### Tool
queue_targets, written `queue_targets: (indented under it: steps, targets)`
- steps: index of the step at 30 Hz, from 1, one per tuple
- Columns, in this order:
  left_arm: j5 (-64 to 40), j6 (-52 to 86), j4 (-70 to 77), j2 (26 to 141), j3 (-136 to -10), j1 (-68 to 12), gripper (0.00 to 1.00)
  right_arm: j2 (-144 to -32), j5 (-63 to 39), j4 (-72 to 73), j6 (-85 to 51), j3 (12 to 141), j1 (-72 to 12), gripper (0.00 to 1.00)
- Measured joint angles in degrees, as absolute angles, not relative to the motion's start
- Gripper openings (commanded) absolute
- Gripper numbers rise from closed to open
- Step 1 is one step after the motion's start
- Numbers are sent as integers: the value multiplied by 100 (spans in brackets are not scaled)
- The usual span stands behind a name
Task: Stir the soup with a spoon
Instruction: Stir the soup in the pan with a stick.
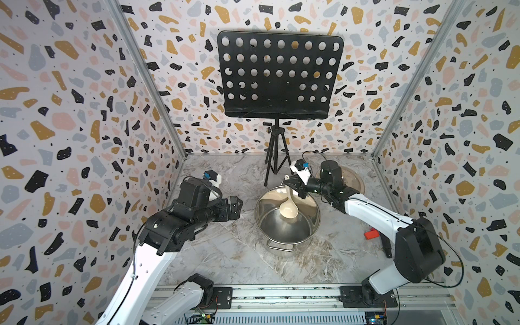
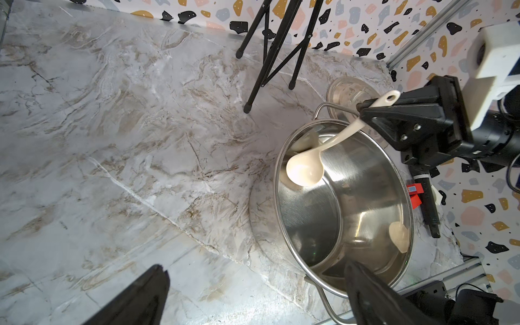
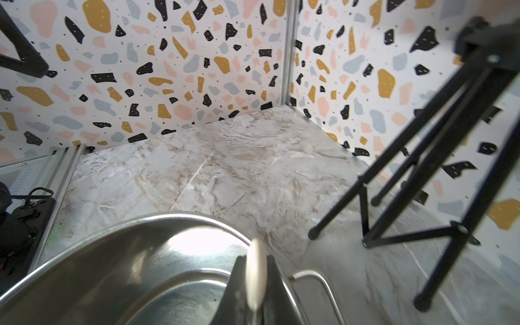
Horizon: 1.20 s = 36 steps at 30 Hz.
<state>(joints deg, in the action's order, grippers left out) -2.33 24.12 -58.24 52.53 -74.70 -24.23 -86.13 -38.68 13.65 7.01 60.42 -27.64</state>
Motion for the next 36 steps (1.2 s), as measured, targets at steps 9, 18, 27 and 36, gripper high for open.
queue_targets:
  steps: [9,18,27,36]
  targets:
    - [-233,2309,-5826,5277,-7470,-2423,99,-7118,-4272,486,784,5234,-2558,0]
    - [-200,2285,-5824,5266,-7435,-2421,99,-6125,-4480,-224,725,4866,-3155,0]
    - [-200,2287,-5833,5225,-7428,-2423,99,-7148,-4386,-156,1041,5520,-4598,0]
    - [-106,2294,-5935,5135,-7428,-2421,100,-8910,-4580,497,1282,6748,-4622,0]
